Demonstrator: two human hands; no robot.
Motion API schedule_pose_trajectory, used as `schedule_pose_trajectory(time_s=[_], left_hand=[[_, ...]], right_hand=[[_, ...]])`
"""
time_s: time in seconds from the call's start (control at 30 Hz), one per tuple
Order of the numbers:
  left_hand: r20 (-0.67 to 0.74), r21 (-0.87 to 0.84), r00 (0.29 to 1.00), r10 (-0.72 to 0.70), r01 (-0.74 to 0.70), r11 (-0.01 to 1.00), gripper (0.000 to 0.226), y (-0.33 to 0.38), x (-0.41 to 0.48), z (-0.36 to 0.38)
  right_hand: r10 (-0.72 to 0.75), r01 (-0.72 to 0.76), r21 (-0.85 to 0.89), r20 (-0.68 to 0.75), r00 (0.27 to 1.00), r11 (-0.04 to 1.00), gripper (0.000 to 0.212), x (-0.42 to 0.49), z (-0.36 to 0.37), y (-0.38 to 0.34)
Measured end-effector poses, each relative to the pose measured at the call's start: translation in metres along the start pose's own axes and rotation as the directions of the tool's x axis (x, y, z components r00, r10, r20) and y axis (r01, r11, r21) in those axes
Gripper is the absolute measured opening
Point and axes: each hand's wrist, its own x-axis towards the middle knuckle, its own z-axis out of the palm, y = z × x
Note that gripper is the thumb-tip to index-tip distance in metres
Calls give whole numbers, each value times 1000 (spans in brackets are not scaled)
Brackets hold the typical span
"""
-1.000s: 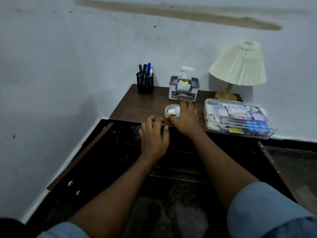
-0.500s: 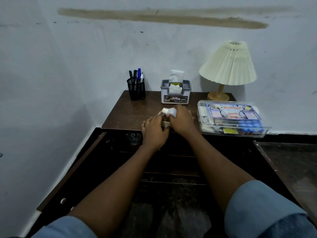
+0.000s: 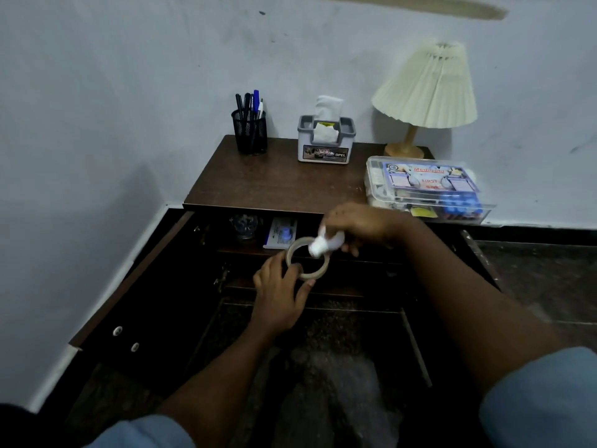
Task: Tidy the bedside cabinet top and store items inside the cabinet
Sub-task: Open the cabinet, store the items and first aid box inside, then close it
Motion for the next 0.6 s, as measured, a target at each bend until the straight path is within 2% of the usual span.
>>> schedule_pose_trajectory(time_s=[0.07, 0.13, 0.27, 0.3, 0.37, 0.47, 0.53, 0.6], left_hand=[[67, 76, 996, -58, 53, 996, 35, -1, 9, 5], [113, 114, 983, -144, 132, 985, 34, 5, 24, 9], [135, 129, 977, -166, 148, 980, 28, 22, 62, 22], [138, 128, 978, -158, 141, 982, 24, 25, 71, 26], [145, 135, 973, -179, 159, 978, 23, 29, 88, 33], [164, 165, 947, -278, 251, 954, 25, 29, 104, 42], [175, 189, 933, -316, 283, 940, 27, 27, 107, 50], [187, 204, 928, -321, 283, 937, 27, 27, 106, 55]], right_hand=[[225, -214, -109, 103, 969, 971, 21, 5, 5, 24], [385, -378, -94, 77, 920, 921, 19, 9, 4, 56], [508, -514, 93, 85, 857, 853, 17, 16, -7, 109], [517, -518, 140, 47, 855, 844, 16, 20, -9, 117], [504, -470, 222, -132, 854, 854, 13, 29, -10, 130], [455, -311, 367, -425, 783, 877, 14, 47, -11, 142], [441, -200, 465, -497, 747, 863, 14, 62, -8, 146], [422, -119, 524, -509, 751, 843, 21, 77, -1, 148]])
